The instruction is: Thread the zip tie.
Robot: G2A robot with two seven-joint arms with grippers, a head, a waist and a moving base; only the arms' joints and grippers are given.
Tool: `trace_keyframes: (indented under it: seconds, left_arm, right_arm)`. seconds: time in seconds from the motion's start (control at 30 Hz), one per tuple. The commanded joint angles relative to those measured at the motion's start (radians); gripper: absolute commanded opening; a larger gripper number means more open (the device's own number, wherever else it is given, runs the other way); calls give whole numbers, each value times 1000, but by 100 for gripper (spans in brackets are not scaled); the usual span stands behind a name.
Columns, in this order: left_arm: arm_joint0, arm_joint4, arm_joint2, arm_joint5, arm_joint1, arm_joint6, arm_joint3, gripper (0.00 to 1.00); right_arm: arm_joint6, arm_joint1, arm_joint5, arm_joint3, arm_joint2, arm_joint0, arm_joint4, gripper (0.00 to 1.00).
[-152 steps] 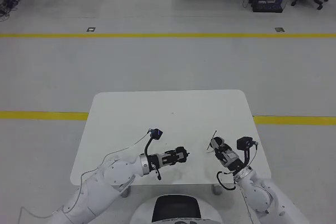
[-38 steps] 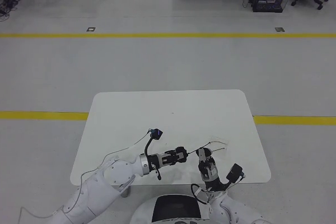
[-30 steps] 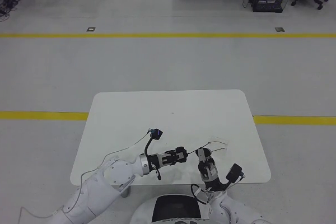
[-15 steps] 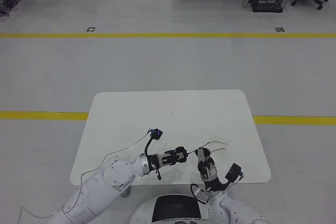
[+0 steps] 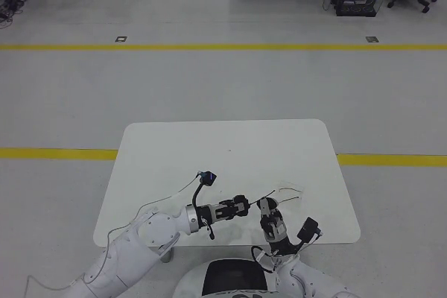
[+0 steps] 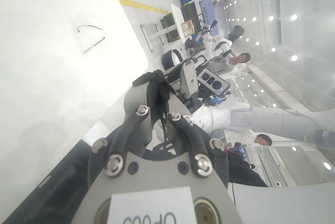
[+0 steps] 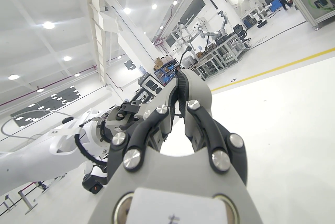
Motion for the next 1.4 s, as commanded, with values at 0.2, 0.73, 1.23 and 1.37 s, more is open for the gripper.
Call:
trace_keyframes:
  seconds: [0.2,0.73,1.23,1.37]
  left_arm:
    - [0,0,0,0,0,0,0,0]
    - [0,0,0,0,0,0,0,0]
    - [0,0,0,0,0,0,0,0]
    - [0,0,0,0,0,0,0,0]
  right_arm:
    - [0,6,0,9,-10,4,11,0]
    - [24,12,0,14,-37,11,36,0]
    - [19,19,0,31,-70,30,65,0]
    - [19,18,0,36,-74,34,72,0]
